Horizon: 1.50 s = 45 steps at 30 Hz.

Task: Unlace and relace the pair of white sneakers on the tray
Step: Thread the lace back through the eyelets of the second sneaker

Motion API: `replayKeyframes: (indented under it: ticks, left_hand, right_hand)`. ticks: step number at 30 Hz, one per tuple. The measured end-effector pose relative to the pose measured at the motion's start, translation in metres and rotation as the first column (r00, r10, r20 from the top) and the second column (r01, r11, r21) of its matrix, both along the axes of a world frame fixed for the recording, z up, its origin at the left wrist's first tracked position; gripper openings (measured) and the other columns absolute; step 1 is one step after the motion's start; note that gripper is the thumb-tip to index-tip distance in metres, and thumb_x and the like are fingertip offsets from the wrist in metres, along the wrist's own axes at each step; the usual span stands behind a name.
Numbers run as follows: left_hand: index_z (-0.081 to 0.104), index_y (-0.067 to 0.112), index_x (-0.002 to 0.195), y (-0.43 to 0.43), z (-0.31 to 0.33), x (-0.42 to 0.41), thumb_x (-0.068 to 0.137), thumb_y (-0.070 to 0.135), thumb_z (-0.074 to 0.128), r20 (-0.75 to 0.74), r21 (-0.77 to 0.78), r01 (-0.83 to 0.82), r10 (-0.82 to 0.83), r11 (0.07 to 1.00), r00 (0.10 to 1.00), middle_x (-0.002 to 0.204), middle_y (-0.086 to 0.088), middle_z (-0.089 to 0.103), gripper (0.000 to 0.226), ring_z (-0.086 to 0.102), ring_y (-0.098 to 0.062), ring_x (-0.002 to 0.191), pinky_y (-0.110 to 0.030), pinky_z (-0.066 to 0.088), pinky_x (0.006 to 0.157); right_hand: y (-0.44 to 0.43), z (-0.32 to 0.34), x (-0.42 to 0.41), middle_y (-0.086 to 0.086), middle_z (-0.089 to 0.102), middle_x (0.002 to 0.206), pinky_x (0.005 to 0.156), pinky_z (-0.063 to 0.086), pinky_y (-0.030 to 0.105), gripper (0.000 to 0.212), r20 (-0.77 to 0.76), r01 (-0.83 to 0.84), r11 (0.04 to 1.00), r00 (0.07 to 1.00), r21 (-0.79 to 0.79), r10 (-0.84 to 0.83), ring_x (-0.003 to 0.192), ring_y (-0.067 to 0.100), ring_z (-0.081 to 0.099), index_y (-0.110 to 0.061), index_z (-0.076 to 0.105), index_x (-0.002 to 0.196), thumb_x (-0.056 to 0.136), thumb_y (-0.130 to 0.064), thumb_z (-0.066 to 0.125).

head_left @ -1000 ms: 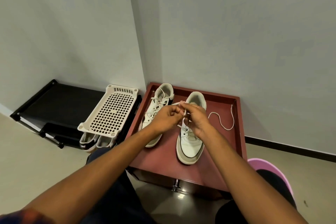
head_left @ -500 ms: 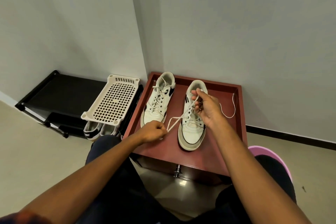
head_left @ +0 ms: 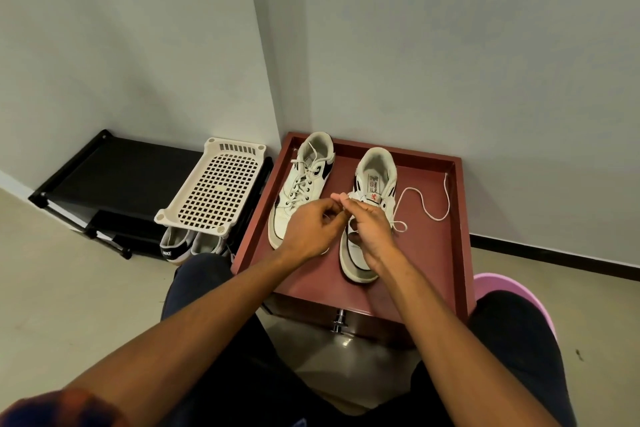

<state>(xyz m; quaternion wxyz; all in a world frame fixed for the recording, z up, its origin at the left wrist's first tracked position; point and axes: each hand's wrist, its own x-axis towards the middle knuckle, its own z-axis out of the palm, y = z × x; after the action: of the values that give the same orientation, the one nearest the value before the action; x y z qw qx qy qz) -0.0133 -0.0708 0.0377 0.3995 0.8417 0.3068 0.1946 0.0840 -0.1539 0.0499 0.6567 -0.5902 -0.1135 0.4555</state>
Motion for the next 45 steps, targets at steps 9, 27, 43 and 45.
replayKeyframes:
  ticks: [9,27,43,45]
  left_hand:
    - [0.046,0.024,0.058,0.005,-0.003,-0.014,0.087,0.039,0.053,-0.187,0.18,0.186,-0.152,0.966,0.97,0.058,0.007,0.047,0.034,0.045,-0.012,0.055,-0.032,0.038,0.054]
    - [0.07,0.018,0.107,-0.002,-0.012,0.0,0.09,0.019,0.066,-0.061,-0.136,0.087,-0.096,0.987,0.994,0.092,0.006,0.074,0.018,0.069,-0.006,0.083,-0.025,0.054,0.079]
    - [0.08,0.015,0.091,-0.008,-0.027,0.008,0.086,0.014,0.075,-0.016,-0.122,-0.05,0.048,0.991,0.999,0.061,0.02,0.064,0.008,0.057,0.011,0.056,-0.009,0.041,0.06]
    - [0.08,0.018,0.089,-0.005,-0.029,0.012,0.086,0.019,0.076,-0.029,-0.097,-0.068,0.066,0.993,0.997,0.064,0.017,0.065,0.006,0.057,0.008,0.057,-0.012,0.041,0.059]
  right_hand:
    - [-0.003,-0.014,0.024,-0.005,0.051,0.063,0.037,0.026,0.012,0.015,-0.201,0.156,0.987,0.968,0.024,-0.148,0.042,0.001,0.034,-0.008,0.076,0.1,0.096,-0.021,0.068]
    - [-0.005,-0.038,0.005,0.005,0.069,0.062,0.047,0.04,0.014,0.027,0.129,0.078,0.991,0.99,-0.109,-0.063,0.05,0.004,0.055,0.001,0.076,0.08,0.094,-0.021,0.072]
    - [-0.009,-0.04,0.011,0.004,0.073,0.062,0.081,0.057,0.042,0.051,0.388,0.097,0.904,0.918,-0.417,0.081,0.071,0.026,0.073,-0.014,0.072,0.057,0.095,-0.047,0.062]
    - [-0.01,-0.038,0.018,0.005,0.073,0.062,0.082,0.059,0.044,0.05,0.378,0.052,0.901,0.917,-0.431,0.129,0.069,0.024,0.072,-0.013,0.074,0.061,0.094,-0.049,0.063]
